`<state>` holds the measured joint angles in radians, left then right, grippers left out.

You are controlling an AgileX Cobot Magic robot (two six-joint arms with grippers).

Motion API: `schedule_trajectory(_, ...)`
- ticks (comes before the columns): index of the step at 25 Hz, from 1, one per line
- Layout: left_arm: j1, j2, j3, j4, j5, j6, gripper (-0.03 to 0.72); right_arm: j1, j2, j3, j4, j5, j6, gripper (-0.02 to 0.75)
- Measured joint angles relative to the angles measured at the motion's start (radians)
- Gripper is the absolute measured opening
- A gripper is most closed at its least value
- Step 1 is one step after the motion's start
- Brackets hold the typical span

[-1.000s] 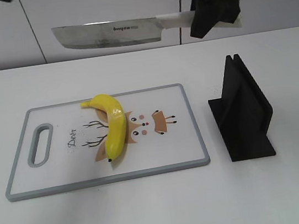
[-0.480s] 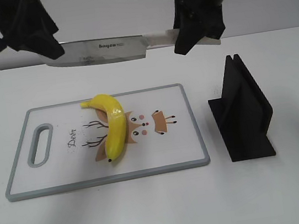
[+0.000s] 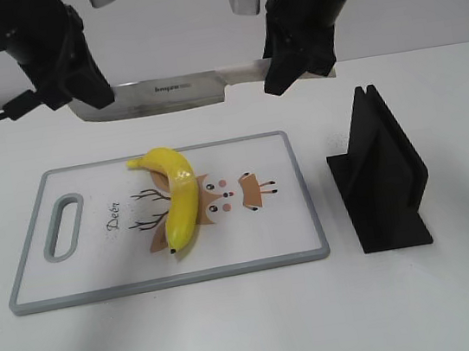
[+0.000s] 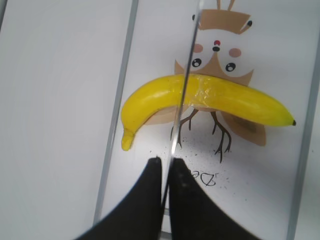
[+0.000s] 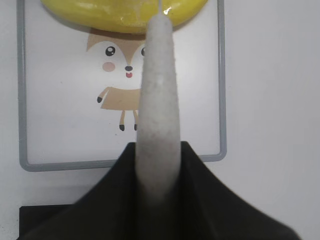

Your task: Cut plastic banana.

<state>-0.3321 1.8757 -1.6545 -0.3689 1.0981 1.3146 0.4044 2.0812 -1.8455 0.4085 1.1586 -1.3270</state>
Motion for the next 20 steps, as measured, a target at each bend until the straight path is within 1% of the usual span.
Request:
schedule_trajectory(4, 0.000, 0.054, -0.002, 0.006, 0.000, -0.001, -0.011, 0.000, 0.009, 0.000, -0.002, -0.016, 0.004, 0.168)
schedule_trajectory(9, 0.000, 0.134, 0.001, 0.020, -0.014, -0.045, -0.011, 0.000, 0.104, -0.002, -0.001, -0.022, 0.022, 0.168)
schedule_trajectory(14, 0.000, 0.230, 0.070, 0.016, -0.127, -0.049, -0.008, 0.001, 0.240, -0.011, 0.000, -0.060, 0.027, 0.170)
schedule_trajectory(20, 0.001, 0.227, 0.111, 0.004, -0.180, -0.049, -0.002, -0.004, 0.260, -0.025, 0.004, -0.054, 0.051, 0.176)
